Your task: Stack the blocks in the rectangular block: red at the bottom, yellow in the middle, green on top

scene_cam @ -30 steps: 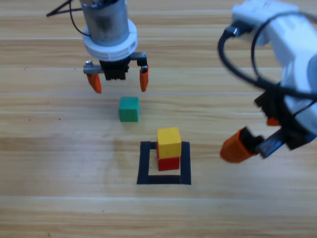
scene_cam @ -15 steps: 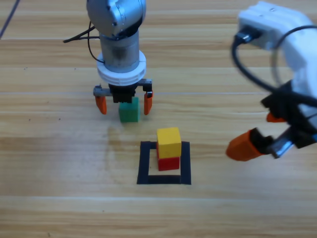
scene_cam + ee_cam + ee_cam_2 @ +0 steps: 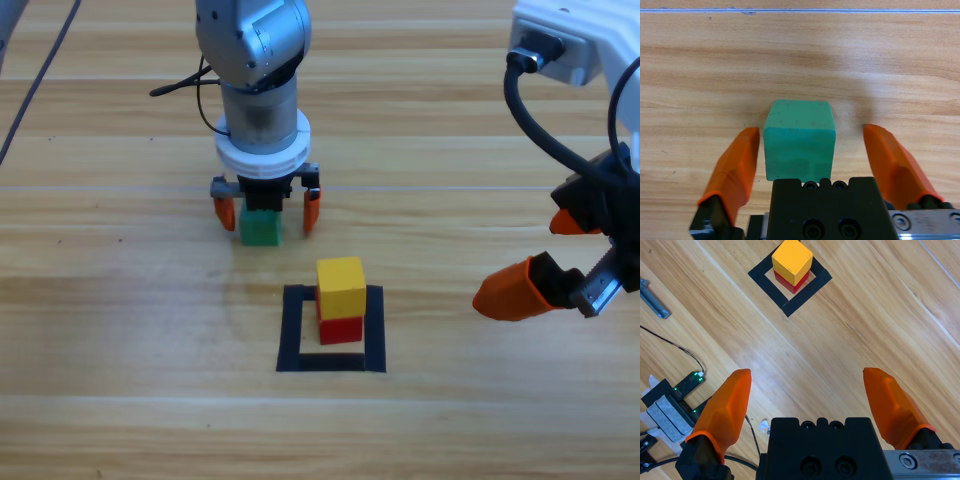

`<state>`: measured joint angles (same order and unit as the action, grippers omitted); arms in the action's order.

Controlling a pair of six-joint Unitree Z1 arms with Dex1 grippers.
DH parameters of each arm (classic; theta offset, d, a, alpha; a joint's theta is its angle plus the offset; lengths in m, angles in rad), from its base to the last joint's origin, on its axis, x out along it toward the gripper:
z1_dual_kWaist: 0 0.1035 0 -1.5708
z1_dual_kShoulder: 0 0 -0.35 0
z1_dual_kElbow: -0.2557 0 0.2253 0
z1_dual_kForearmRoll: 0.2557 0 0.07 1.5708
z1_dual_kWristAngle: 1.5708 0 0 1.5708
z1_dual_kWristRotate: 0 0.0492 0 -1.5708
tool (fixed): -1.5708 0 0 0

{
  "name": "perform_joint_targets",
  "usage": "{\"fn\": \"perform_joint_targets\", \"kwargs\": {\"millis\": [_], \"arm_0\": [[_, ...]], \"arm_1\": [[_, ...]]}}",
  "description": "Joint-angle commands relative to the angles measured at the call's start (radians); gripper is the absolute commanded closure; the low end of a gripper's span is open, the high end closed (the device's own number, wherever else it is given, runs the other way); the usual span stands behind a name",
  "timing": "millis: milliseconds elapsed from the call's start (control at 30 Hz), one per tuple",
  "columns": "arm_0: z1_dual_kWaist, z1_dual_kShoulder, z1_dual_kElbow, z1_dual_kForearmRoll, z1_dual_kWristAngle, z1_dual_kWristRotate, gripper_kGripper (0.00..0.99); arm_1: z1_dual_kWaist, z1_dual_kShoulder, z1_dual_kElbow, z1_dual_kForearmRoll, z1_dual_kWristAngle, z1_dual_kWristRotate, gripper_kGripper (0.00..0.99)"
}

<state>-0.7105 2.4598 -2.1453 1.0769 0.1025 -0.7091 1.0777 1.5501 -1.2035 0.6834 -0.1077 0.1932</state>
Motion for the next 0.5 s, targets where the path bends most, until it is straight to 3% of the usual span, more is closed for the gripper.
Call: {"fn": "perform_joint_targets", "kwargs": {"millis": [33,167,300,333,500], "arm_0": [[-0.004,0.033,0.015,-0.006,0.013,0.025,0.214],[0.019,0.001,0.058,-0.006,0.016,0.048,0.472],[0.040,-0.044,0.110,-0.005,0.036,0.076,0.915],[0.045,-0.054,0.122,-0.008,0.036,0.086,0.975],[0.040,-0.105,0.122,-0.009,0.013,0.137,0.981]], "arm_1": [[-0.025,0.008,0.022,-0.015,0.013,0.006,0.000],[-0.025,0.010,0.021,-0.015,0.013,0.008,0.000],[-0.025,0.010,0.022,-0.016,0.013,0.009,0.000],[-0.025,0.010,0.022,-0.015,0.013,0.009,0.000],[-0.025,0.007,0.022,-0.016,0.014,0.011,0.000]]}}
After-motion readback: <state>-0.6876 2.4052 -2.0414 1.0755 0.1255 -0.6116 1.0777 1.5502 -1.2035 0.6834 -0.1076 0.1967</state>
